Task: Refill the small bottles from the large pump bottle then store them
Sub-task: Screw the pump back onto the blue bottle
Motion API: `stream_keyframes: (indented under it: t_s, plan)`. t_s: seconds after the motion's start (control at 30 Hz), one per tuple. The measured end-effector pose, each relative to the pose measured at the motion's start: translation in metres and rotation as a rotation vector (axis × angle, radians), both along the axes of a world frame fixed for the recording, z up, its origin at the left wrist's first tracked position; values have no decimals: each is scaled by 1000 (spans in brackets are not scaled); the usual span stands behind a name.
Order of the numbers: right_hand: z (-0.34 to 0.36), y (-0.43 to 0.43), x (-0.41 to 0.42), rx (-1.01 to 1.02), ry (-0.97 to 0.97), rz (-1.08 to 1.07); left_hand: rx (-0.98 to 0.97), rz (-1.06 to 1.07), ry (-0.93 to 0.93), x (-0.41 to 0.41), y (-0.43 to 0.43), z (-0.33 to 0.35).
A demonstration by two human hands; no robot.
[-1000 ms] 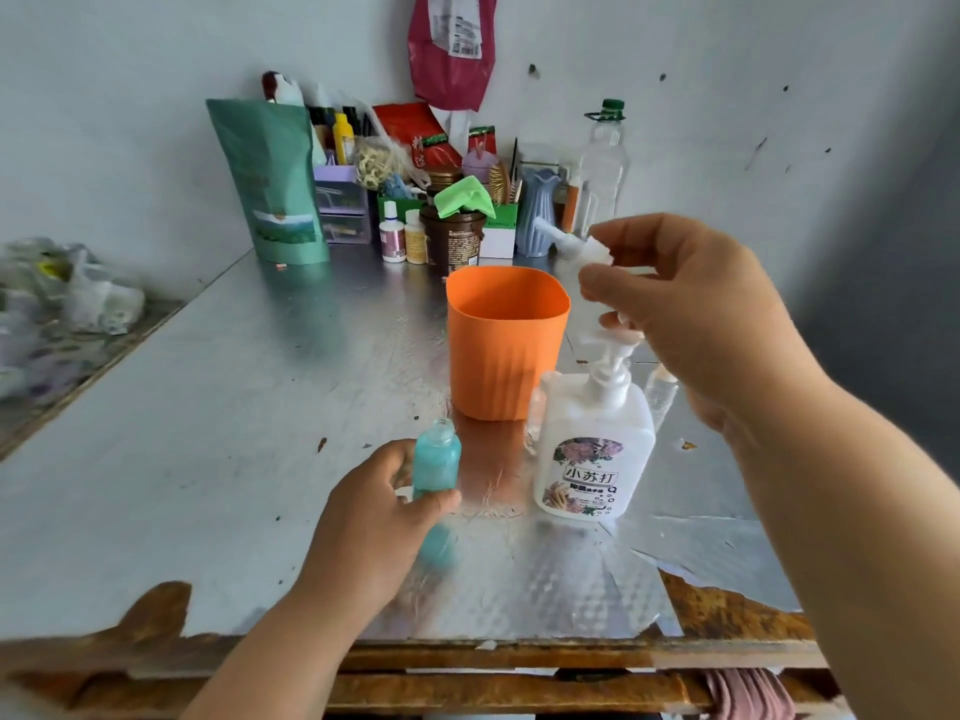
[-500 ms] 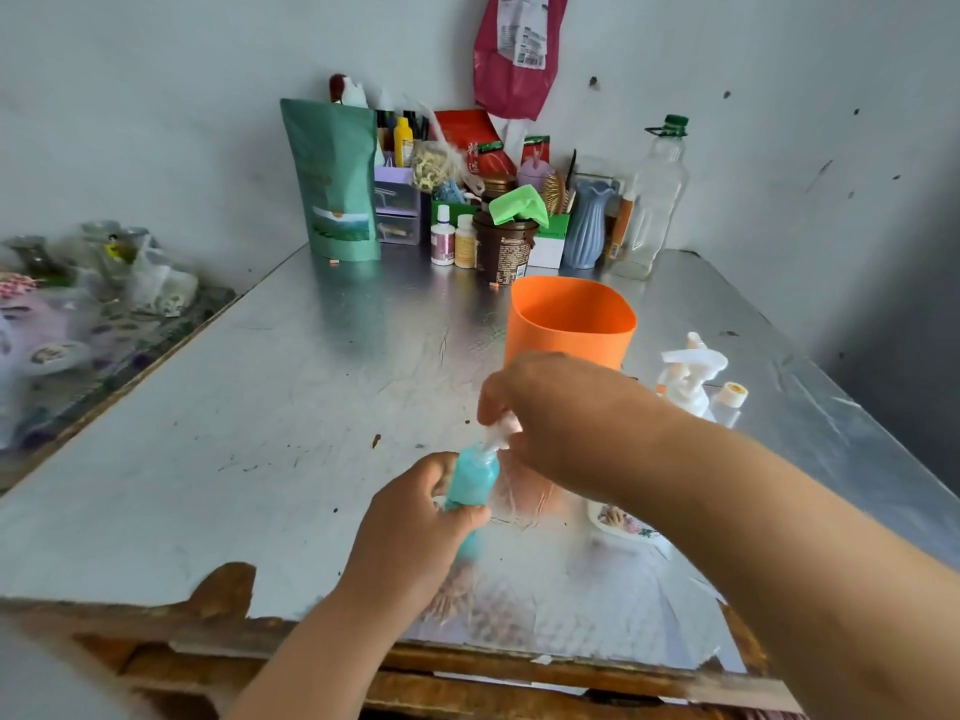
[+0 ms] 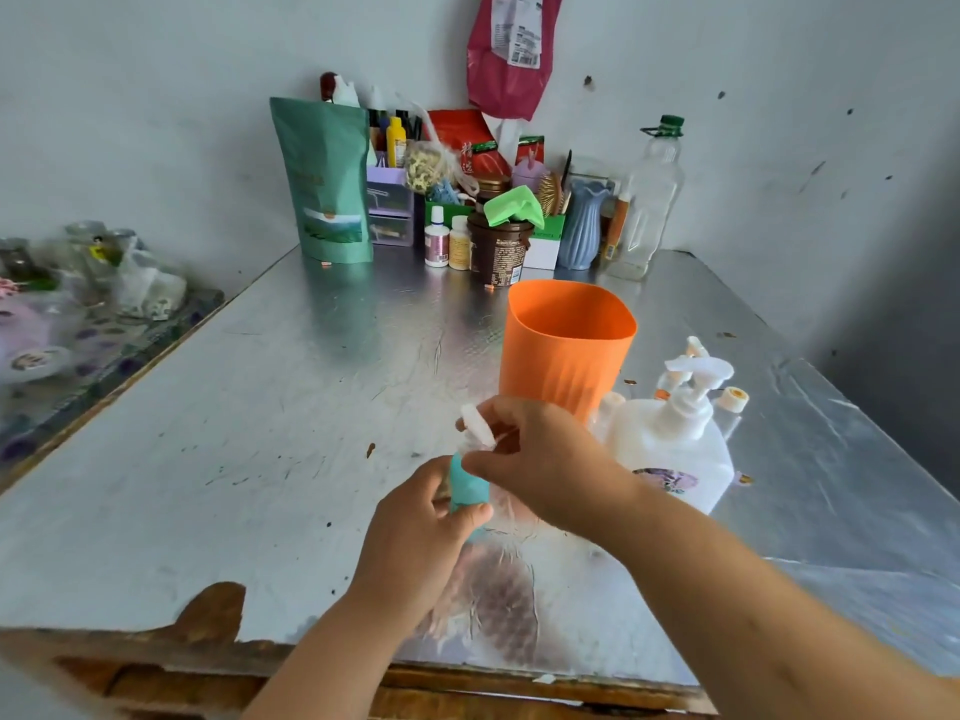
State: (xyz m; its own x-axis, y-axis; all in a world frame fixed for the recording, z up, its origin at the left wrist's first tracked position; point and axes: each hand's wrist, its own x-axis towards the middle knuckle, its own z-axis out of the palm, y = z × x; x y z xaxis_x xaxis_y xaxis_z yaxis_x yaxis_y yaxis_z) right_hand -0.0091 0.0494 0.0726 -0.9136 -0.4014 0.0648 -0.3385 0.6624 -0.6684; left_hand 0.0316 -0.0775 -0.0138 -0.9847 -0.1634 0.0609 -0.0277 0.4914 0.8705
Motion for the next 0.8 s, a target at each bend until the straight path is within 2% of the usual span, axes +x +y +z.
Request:
stream_keyframes:
  t_s: [0.17,0.33,0.47,0.8]
  plan:
    - [-17,4,-4,-146,14,-138,-12,-24,33,-4,3,-4]
    - [-29,4,-1,-197,-12,-101,-11,-42,62,-5,2,-7]
    - [-35,6,-3,-280,-33,-168,6,-45,79,-5,2,-8]
    - [-36,5,0,-286,-55,-131,7,-48,102,-6,2,-10]
